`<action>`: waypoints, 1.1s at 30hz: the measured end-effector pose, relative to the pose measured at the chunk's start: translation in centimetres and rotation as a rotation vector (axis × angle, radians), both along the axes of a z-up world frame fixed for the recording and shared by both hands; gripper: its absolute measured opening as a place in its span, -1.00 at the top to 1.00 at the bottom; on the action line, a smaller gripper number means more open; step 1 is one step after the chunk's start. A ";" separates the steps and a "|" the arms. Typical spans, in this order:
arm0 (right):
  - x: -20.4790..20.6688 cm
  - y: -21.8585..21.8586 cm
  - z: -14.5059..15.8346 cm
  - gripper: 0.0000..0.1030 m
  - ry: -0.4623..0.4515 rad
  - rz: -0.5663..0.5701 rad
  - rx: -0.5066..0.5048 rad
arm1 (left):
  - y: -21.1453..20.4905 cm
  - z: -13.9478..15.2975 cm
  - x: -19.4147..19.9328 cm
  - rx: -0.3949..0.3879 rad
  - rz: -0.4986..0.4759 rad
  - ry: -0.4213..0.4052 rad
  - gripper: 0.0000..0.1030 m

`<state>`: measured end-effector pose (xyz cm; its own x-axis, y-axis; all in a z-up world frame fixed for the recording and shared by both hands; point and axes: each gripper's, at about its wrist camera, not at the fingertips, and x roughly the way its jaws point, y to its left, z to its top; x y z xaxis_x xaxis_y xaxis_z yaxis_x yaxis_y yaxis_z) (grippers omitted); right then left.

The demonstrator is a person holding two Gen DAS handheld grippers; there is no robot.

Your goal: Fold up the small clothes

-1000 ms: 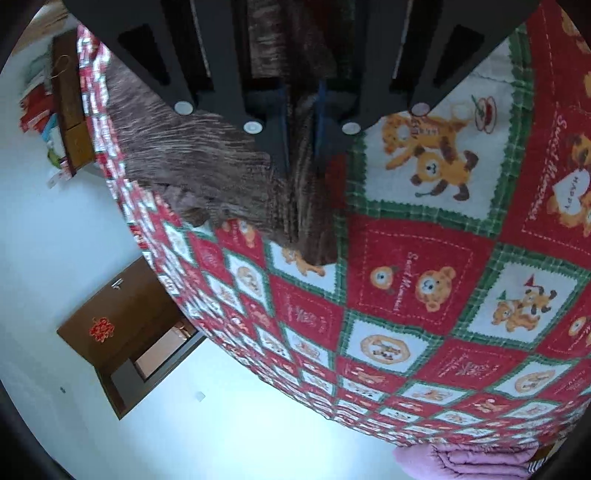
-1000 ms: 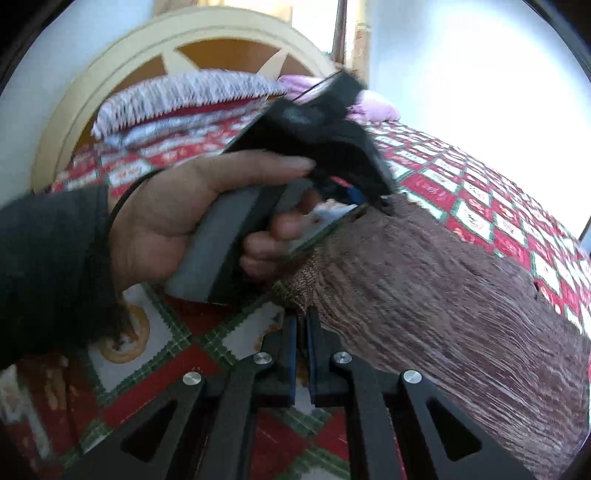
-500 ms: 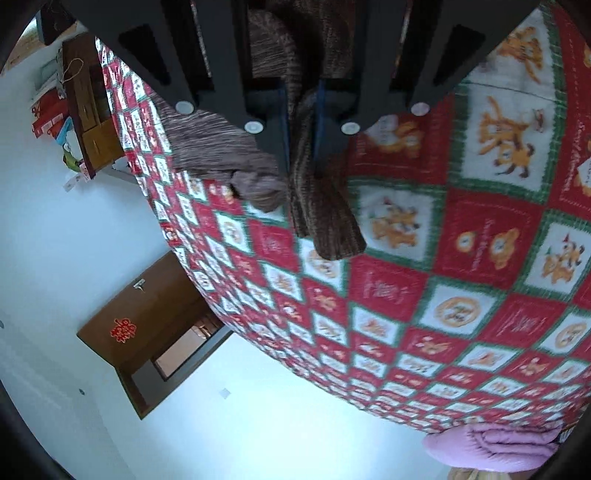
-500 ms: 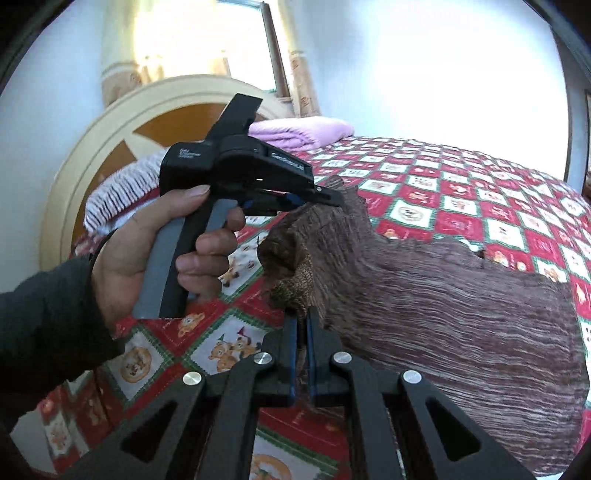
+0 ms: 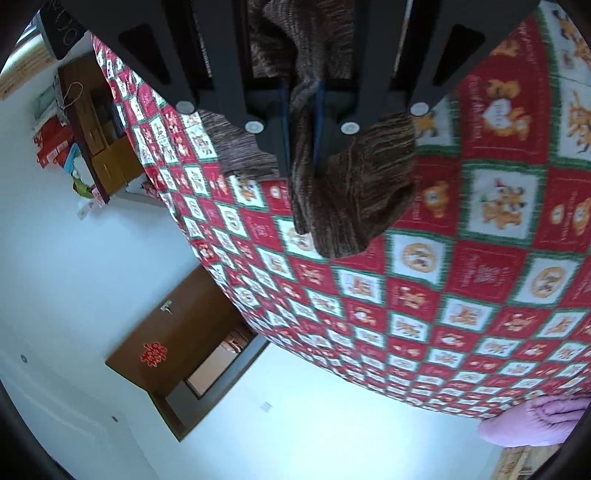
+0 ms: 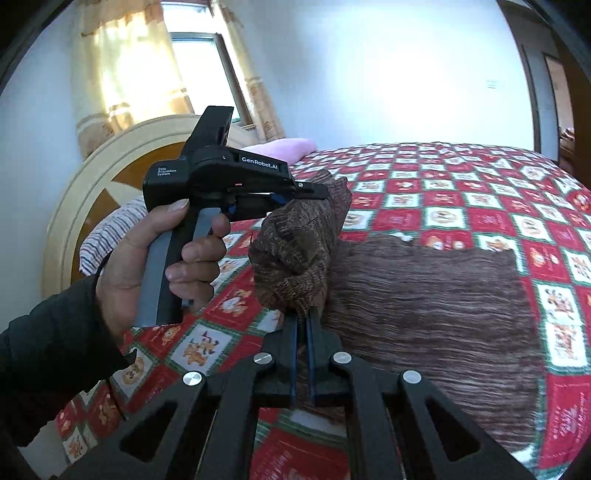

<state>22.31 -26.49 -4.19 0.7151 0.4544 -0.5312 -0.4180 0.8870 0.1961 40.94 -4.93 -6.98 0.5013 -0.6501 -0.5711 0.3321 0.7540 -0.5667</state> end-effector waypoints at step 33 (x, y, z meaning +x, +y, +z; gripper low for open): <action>-3.7 -17.2 -6.1 0.93 0.264 -0.317 0.158 | -22.5 -4.3 -1.9 0.311 -0.295 -0.063 0.65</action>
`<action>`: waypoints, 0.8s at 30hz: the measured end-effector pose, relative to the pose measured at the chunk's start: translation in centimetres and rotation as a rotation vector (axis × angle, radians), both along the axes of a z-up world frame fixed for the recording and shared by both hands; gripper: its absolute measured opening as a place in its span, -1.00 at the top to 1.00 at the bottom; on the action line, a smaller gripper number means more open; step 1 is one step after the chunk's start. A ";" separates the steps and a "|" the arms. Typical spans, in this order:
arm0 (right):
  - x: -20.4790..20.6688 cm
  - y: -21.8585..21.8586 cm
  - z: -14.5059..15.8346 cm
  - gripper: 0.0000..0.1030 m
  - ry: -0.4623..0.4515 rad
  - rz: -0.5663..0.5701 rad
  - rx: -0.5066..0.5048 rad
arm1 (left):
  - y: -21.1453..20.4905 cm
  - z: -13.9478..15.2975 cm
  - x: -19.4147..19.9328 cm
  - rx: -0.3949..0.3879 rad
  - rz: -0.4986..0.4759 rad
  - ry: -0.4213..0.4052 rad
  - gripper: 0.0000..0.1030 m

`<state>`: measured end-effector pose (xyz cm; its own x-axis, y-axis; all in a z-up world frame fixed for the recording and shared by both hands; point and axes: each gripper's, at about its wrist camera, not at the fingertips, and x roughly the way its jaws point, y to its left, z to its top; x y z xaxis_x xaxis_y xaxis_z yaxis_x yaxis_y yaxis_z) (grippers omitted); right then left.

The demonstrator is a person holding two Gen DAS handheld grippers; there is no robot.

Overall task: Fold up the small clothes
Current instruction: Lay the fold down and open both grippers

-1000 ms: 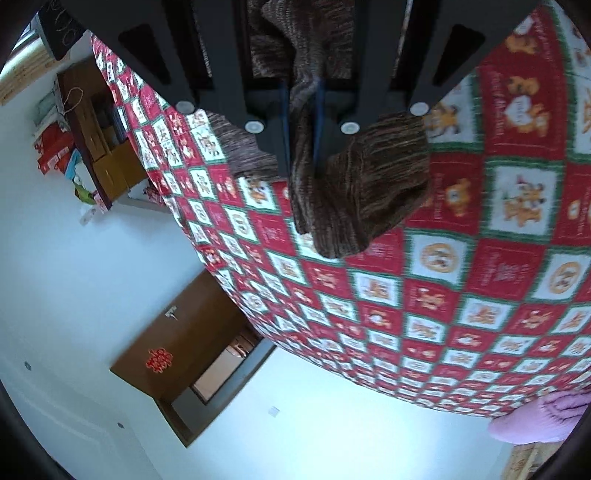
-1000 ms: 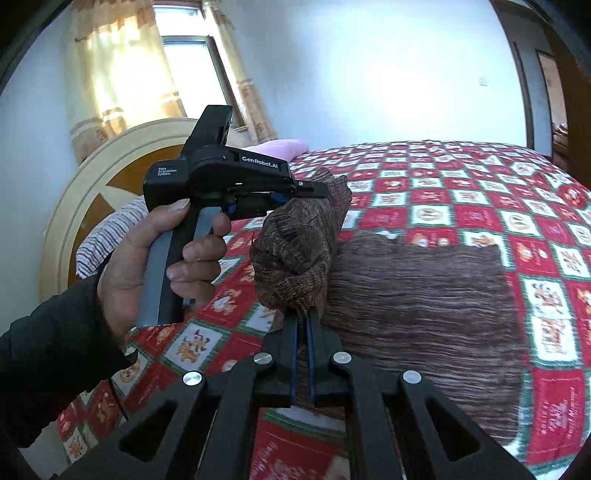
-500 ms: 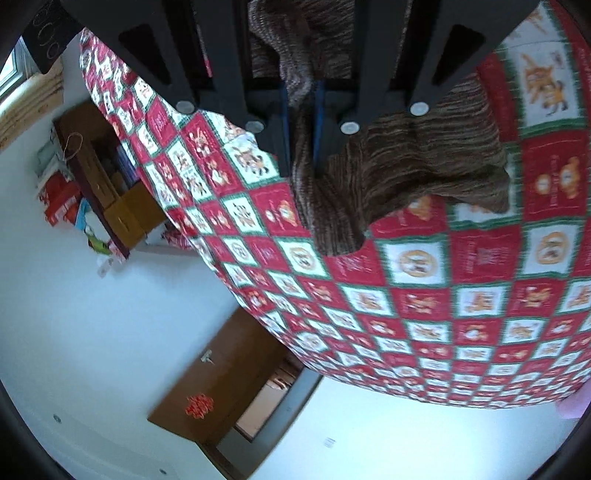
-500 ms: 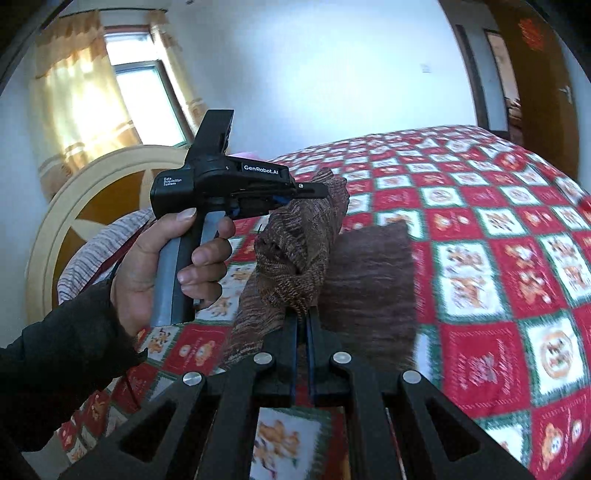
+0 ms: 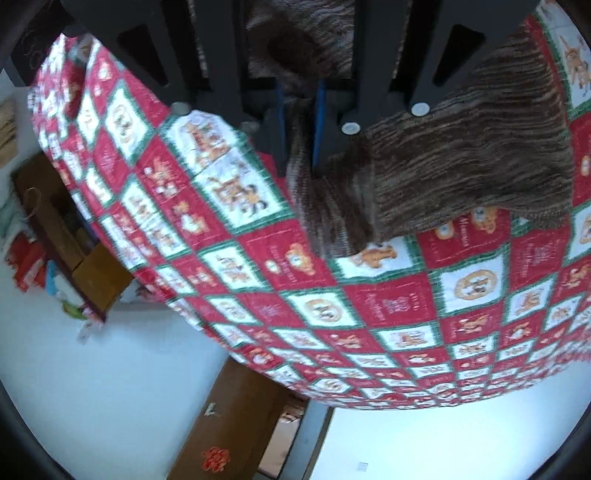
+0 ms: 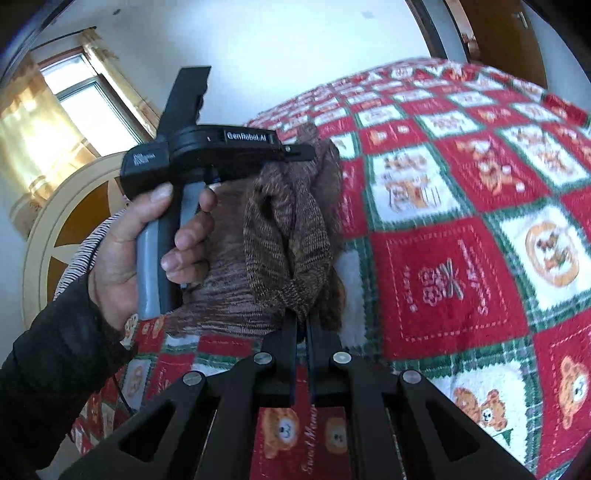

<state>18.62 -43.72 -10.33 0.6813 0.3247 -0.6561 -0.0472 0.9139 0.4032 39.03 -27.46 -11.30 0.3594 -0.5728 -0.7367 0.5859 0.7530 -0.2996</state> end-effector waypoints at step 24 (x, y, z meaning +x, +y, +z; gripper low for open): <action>0.3 -0.4 4.0 0.15 -0.076 -0.114 -0.207 | 14.0 -3.5 -8.5 0.115 0.149 -0.127 -0.47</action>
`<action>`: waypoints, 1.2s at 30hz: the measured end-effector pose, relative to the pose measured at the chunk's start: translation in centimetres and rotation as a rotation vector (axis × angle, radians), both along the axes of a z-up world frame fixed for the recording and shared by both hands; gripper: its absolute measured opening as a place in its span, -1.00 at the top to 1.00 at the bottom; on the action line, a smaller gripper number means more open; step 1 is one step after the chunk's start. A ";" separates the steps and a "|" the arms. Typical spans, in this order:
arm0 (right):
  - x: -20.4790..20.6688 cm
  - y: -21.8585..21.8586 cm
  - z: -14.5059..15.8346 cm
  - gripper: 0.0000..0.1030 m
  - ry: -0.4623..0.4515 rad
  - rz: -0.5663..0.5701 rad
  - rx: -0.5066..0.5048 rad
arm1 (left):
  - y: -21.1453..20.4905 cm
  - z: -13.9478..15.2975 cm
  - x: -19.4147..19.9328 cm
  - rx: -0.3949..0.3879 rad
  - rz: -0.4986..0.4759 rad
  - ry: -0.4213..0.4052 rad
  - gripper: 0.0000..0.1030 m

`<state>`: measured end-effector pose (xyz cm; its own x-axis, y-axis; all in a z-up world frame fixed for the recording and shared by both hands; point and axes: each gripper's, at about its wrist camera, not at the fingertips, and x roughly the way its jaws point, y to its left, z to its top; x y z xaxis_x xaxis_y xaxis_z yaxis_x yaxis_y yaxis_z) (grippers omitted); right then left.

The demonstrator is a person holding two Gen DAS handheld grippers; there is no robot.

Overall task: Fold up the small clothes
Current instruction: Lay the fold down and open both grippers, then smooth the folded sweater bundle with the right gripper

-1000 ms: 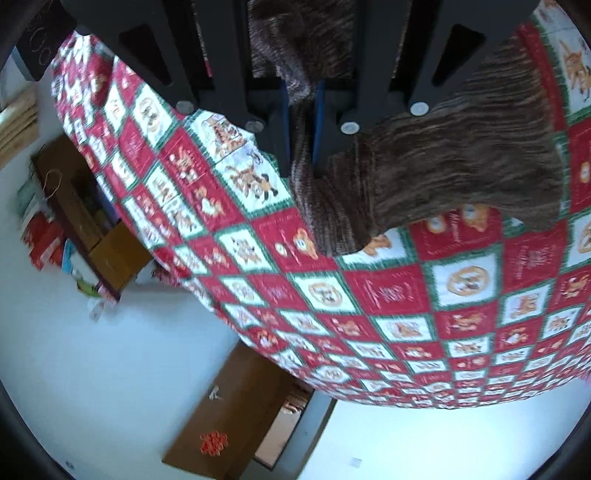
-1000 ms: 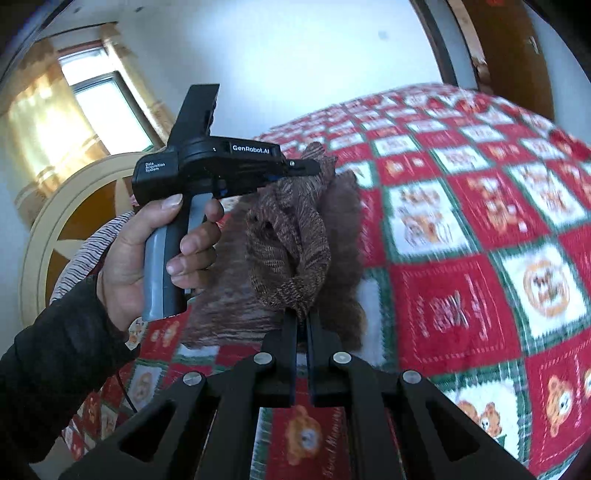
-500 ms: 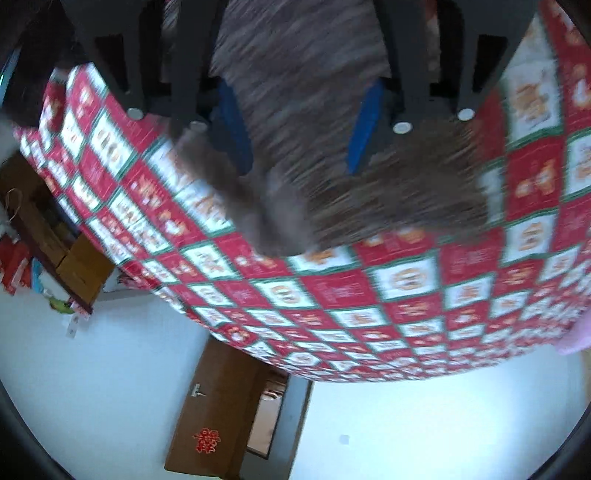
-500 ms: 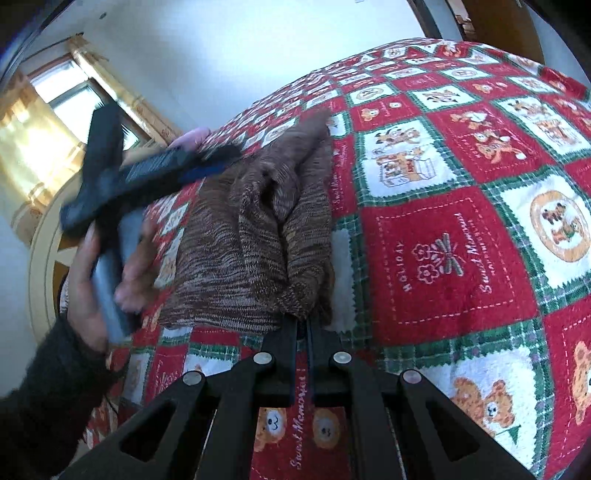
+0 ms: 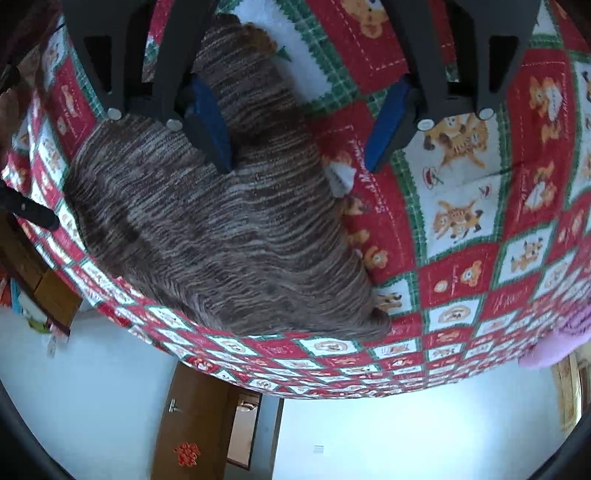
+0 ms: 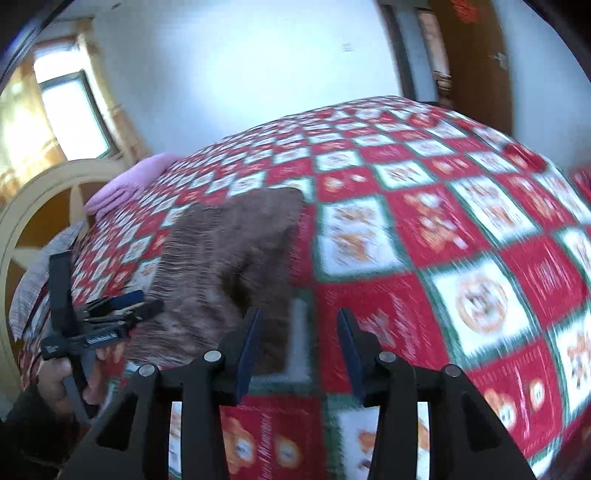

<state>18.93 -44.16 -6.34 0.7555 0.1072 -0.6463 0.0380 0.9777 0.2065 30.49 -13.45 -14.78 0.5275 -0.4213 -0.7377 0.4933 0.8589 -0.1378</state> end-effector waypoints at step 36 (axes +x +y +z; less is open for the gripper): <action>12.0 4.7 -3.4 0.16 0.056 0.197 -0.021 | 2.6 1.5 2.5 -0.039 0.186 -0.032 -0.86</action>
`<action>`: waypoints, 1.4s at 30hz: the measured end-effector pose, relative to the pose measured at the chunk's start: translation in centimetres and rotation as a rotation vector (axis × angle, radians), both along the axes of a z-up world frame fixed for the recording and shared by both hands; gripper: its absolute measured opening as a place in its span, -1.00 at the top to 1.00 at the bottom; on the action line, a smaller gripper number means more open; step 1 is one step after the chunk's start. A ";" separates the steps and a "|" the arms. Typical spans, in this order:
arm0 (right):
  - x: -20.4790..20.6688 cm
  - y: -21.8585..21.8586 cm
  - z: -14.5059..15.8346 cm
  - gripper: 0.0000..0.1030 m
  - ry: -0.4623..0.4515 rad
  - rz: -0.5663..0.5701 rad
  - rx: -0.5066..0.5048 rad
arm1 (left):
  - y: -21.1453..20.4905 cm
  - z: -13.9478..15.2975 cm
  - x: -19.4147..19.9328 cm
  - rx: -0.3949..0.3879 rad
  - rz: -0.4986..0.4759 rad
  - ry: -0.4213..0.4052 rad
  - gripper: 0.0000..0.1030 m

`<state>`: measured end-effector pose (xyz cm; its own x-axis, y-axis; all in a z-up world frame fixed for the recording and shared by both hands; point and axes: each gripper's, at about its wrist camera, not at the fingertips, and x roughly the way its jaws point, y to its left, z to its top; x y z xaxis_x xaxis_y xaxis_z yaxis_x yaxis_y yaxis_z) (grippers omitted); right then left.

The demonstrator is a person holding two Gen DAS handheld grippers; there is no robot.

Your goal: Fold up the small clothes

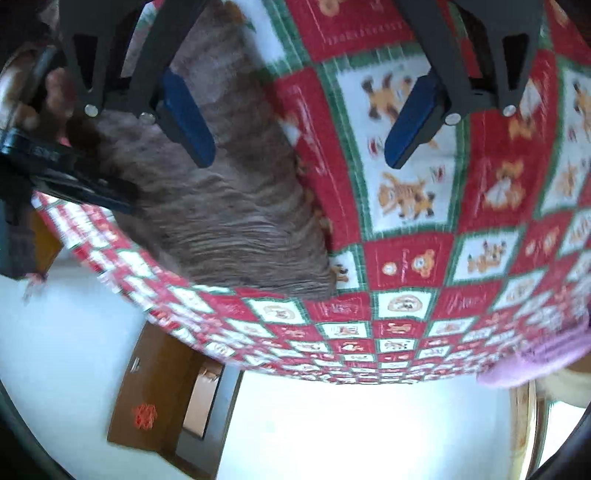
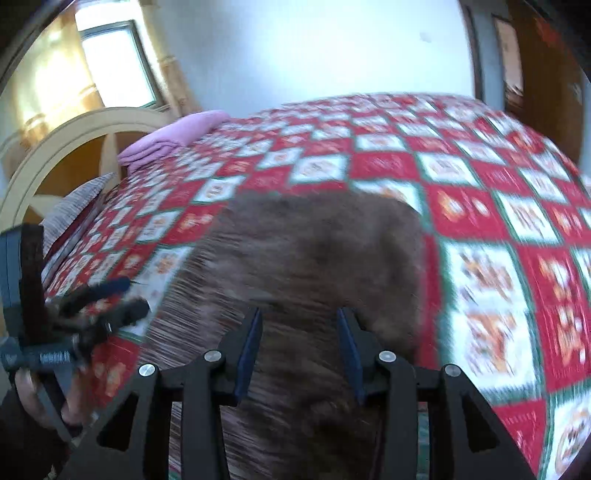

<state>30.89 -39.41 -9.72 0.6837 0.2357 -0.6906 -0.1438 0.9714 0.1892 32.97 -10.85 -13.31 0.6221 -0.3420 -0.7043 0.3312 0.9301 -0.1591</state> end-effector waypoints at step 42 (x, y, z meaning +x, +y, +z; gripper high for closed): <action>2.1 -9.5 -0.9 0.03 0.073 -0.082 0.306 | -2.9 -1.8 -0.5 0.064 -0.023 0.029 -0.98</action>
